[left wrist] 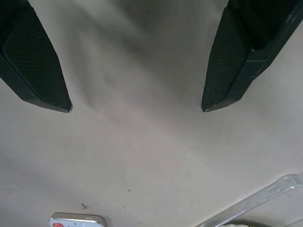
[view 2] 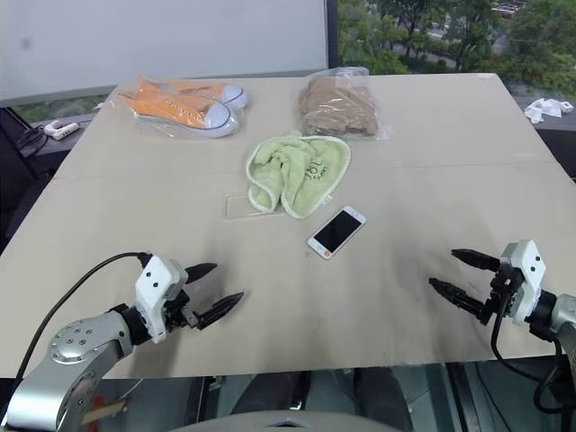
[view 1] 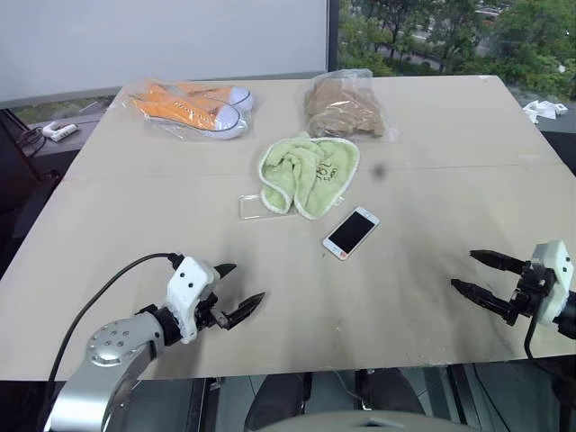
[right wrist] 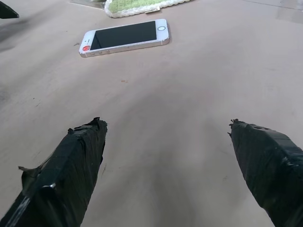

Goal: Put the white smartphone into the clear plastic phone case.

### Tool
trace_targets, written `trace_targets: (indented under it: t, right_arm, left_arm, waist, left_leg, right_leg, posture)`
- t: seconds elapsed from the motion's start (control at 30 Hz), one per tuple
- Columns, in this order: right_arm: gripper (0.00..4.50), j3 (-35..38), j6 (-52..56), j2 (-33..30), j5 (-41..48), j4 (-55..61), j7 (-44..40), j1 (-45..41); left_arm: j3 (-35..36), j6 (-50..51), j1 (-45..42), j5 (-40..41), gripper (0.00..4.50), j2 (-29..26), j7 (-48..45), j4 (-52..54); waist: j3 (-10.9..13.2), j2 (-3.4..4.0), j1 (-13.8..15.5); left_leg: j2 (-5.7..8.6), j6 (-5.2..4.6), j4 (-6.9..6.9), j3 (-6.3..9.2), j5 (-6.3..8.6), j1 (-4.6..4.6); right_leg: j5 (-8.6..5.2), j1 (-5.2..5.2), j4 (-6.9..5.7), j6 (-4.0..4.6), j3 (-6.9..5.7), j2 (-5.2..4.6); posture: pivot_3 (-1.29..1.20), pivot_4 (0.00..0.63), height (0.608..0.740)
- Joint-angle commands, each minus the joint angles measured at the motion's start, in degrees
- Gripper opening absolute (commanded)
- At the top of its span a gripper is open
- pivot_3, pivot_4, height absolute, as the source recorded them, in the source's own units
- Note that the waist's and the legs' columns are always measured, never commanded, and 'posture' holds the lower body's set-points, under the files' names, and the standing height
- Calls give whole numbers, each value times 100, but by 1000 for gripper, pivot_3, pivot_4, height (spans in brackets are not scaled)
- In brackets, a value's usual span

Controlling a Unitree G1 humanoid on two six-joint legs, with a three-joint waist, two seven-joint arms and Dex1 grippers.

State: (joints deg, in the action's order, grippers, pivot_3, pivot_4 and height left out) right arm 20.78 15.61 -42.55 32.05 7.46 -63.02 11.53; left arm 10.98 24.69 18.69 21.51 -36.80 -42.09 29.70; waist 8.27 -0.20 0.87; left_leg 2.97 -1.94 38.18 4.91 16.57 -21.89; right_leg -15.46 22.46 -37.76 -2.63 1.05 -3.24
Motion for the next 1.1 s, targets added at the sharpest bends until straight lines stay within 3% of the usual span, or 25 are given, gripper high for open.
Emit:
trace_targets:
  t: [0.03, 0.47, 0.67, 0.87, 1.0, 1.1]
  right_arm:
    - [4500, 76, -185, -39, -24, 13, -45, -60]
    - [4500, -1, -474, 62, -148, -71, -65, -132]
    - [4500, -161, -125, 138, -54, 23, 174, -455]
    - [4500, -1281, 364, 696, -490, 77, 980, -2173]
    - [4500, -2138, 828, 1511, -863, -323, 1563, -3469]
    - [4500, -2861, 683, 2362, -1537, -1514, 1980, -4684]
  left_arm:
    - [91, -132, -35, 15, 4489, -28, -9, 81]
    - [71, -142, -122, 55, 4489, 20, -13, 36]
    - [130, -197, -125, 51, 4489, 75, 53, 43]
    - [449, -117, -501, 280, 4489, 222, 265, -150]
    - [672, -44, -670, 292, 4489, 220, 417, -289]
    - [1155, 77, -684, 443, 4489, 200, 602, -256]
  waist:
    - [0, 0, 0]
    - [0, 0, -1]
    - [0, 0, -7]
    - [1, 0, -83]
    - [0, 0, -139]
    - [2, -9, -160]
  left_leg:
    - [0, 0, 0, 0, 0, 0]
    - [0, 0, 0, 0, 0, 0]
    - [0, 1, 0, -1, 0, 1]
    - [-2, 2, 0, -3, -1, 8]
    - [-3, 24, 0, 0, -14, 7]
    - [1, 28, -1, 1, -15, -6]
  right_leg:
    - [0, 0, 0, 0, 0, 0]
    - [0, 0, 0, 0, 0, 0]
    - [0, 0, 0, 0, 0, 0]
    - [1, 2, -8, 1, 4, 4]
    - [3, 6, -12, 5, 1, 9]
    - [3, 22, -9, 4, 1, 9]
  posture:
    - [0, 150, 740]
    - [0, 150, 740]
    - [0, 150, 740]
    - [0, 150, 740]
    - [0, 150, 740]
    - [0, 150, 740]
